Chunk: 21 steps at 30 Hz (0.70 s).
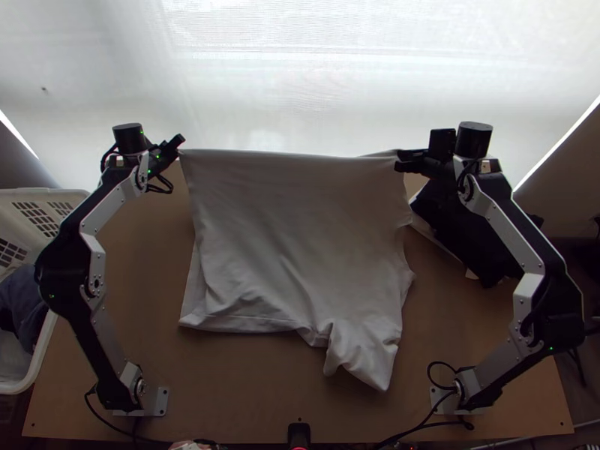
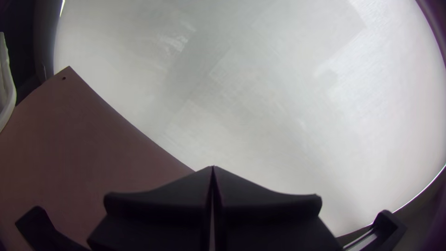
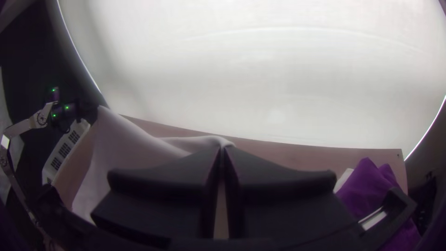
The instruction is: Fold the t-shirt
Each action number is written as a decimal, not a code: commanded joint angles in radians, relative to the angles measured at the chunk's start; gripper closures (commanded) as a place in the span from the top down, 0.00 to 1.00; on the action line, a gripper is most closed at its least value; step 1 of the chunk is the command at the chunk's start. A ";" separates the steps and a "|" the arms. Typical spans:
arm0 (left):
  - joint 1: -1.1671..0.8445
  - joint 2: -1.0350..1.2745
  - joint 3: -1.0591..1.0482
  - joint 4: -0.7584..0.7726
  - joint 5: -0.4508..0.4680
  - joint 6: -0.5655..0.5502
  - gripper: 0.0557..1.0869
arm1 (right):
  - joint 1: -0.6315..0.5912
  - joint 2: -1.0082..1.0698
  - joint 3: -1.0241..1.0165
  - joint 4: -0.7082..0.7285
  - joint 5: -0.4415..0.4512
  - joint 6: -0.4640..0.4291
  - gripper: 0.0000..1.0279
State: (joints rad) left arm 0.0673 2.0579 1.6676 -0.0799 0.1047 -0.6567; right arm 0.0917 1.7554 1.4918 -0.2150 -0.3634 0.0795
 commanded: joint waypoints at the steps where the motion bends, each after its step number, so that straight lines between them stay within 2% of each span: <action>1: 0.008 0.076 0.063 0.002 -0.020 0.011 0.04 | 0.008 0.039 0.021 0.022 0.041 -0.004 0.14; 2: 0.012 0.080 0.072 0.002 -0.031 0.012 0.04 | 0.011 0.039 0.022 0.022 0.058 -0.003 0.20; 3: 0.012 0.085 0.078 -0.003 -0.031 0.025 0.08 | 0.013 0.041 0.024 0.022 0.072 -0.003 0.24; 4: 0.011 0.084 0.081 -0.009 -0.030 0.048 0.19 | 0.014 0.042 0.027 0.022 0.080 -0.003 0.26; 6: 0.006 0.073 0.084 -0.024 -0.030 0.069 0.45 | 0.014 0.039 0.038 0.012 0.101 0.014 0.39; 7: 0.003 0.061 0.084 -0.037 -0.028 0.069 0.63 | 0.009 0.036 0.047 -0.014 0.104 0.032 0.47; 8: 0.002 0.050 0.083 -0.038 -0.026 0.074 0.85 | 0.003 0.032 0.062 -0.049 0.104 0.059 0.53; 9: -0.001 0.039 0.083 -0.043 -0.020 0.081 0.96 | -0.003 0.024 0.074 -0.092 0.104 0.077 0.60; 11: -0.008 0.021 0.083 -0.058 -0.017 0.085 0.96 | -0.007 -0.007 0.088 -0.181 0.103 0.103 0.71; 14: -0.012 -0.022 0.077 -0.084 -0.017 0.088 0.96 | -0.009 -0.099 0.044 -0.285 0.093 0.126 0.71; 17: -0.027 -0.096 0.067 -0.196 0.003 0.097 0.96 | 0.000 -0.226 -0.062 -0.417 0.034 0.155 0.71; 21: -0.047 -0.286 -0.078 -0.305 0.029 0.140 0.96 | 0.016 -0.407 -0.206 -0.607 0.023 0.143 0.70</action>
State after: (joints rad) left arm 0.0456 1.9789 1.7184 -0.2417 0.0967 -0.5575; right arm 0.0956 1.5829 1.4582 -0.5762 -0.3054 0.2024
